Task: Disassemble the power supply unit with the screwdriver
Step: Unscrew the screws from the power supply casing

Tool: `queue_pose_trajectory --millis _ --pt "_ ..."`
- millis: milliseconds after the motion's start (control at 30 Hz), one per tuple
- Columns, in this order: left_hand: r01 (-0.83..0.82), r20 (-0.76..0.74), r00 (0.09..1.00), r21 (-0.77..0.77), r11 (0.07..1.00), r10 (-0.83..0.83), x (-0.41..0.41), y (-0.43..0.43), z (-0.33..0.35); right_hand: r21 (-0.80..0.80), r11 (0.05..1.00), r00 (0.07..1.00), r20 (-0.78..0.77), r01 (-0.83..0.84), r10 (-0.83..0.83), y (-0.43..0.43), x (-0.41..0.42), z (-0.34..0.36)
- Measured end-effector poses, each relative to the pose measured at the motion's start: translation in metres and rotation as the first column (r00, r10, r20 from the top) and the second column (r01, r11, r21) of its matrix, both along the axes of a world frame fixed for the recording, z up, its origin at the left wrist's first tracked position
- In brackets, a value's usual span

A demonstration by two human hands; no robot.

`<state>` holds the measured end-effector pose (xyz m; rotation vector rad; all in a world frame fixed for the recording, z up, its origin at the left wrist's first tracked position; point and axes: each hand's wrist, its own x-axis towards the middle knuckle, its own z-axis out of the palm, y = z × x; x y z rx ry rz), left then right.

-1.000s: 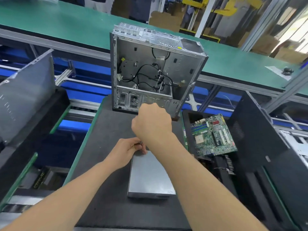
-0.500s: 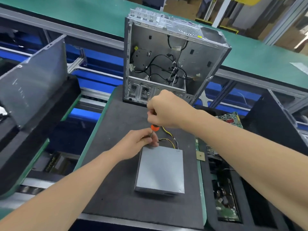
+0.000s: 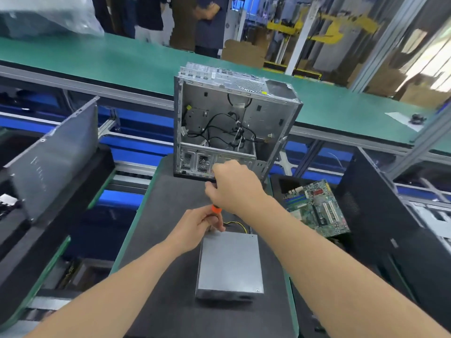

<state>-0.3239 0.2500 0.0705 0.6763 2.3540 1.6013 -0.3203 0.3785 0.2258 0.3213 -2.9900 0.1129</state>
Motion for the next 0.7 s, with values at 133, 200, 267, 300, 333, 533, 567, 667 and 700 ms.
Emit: queue_pose_trajectory --millis 133,200,267,300,333,533,567,667,700 --pt "0.027 -0.011 1.0 0.024 0.999 -0.027 -0.001 0.001 -0.001 0.081 0.973 0.977 -0.021 0.215 -0.214 -0.012 0.005 -0.002" --pt "0.051 -0.002 0.999 0.04 0.998 -0.051 -0.001 0.001 0.001 0.062 0.973 0.974 0.041 0.221 -0.224 -0.012 0.004 0.001" --pt "0.061 0.016 0.998 0.037 0.997 -0.062 -0.001 0.0 0.003 0.026 0.978 0.972 0.105 0.209 -0.211 -0.008 0.004 0.005" --pt "0.064 0.019 0.998 0.027 0.998 -0.064 -0.001 0.0 0.003 0.013 0.98 0.972 0.124 0.199 -0.199 -0.004 0.005 0.006" --pt "0.07 0.02 0.997 0.019 0.997 -0.07 -0.001 0.0 0.004 0.006 0.983 0.973 0.139 0.186 -0.185 0.0 0.007 0.006" --pt "0.099 0.083 0.992 0.008 0.995 -0.1 -0.006 -0.001 0.007 -0.009 0.999 0.965 0.261 0.042 -0.038 0.017 0.004 0.016" --pt "0.098 0.096 0.991 0.007 0.995 -0.098 -0.007 -0.002 0.007 -0.013 1.0 0.962 0.275 0.002 0.002 0.02 0.002 0.017" --pt "0.088 0.118 0.989 0.005 0.996 -0.088 -0.008 -0.001 0.009 0.003 0.987 0.939 0.307 -0.163 0.154 0.025 -0.003 0.02" --pt "0.087 0.115 0.99 0.006 0.996 -0.087 -0.008 -0.001 0.011 0.008 0.976 0.925 0.323 -0.216 0.202 0.026 -0.006 0.022"
